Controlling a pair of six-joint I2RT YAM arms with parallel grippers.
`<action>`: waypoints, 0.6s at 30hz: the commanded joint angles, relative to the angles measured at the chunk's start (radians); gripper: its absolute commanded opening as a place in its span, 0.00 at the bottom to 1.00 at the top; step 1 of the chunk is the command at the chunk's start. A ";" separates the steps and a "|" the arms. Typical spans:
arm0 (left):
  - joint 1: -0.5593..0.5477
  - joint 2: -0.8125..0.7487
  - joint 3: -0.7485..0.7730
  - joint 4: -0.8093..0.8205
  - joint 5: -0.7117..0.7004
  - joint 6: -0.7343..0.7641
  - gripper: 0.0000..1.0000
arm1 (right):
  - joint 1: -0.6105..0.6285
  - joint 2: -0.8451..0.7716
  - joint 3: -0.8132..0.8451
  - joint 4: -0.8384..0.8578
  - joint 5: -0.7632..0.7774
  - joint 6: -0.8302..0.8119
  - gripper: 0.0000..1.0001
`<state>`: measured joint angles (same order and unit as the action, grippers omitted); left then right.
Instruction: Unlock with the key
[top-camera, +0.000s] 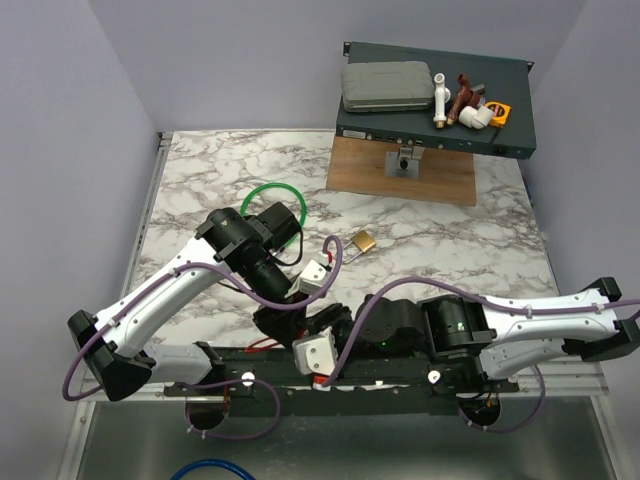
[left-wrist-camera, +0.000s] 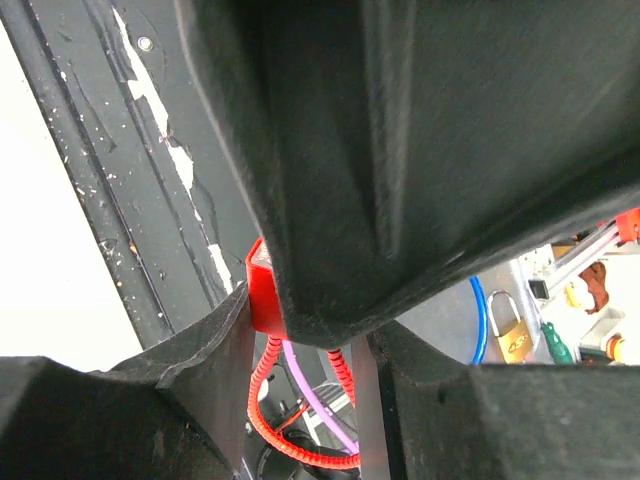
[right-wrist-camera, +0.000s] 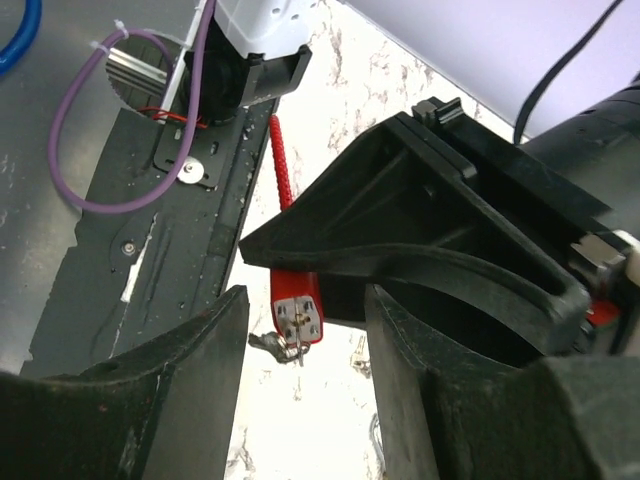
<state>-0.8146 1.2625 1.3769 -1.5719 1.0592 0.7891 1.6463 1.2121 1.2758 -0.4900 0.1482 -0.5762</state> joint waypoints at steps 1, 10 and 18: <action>-0.012 -0.015 0.030 -0.050 0.051 0.016 0.00 | -0.014 0.040 0.021 0.011 -0.068 -0.006 0.50; -0.015 -0.039 0.066 -0.050 0.068 -0.003 0.00 | -0.018 0.096 0.077 -0.030 -0.048 -0.018 0.05; -0.011 -0.077 0.218 -0.042 -0.138 -0.070 0.67 | -0.019 0.114 0.160 -0.068 0.018 0.020 0.01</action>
<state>-0.8265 1.2354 1.4792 -1.6138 1.0348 0.7582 1.6299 1.2999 1.3674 -0.5297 0.1226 -0.6075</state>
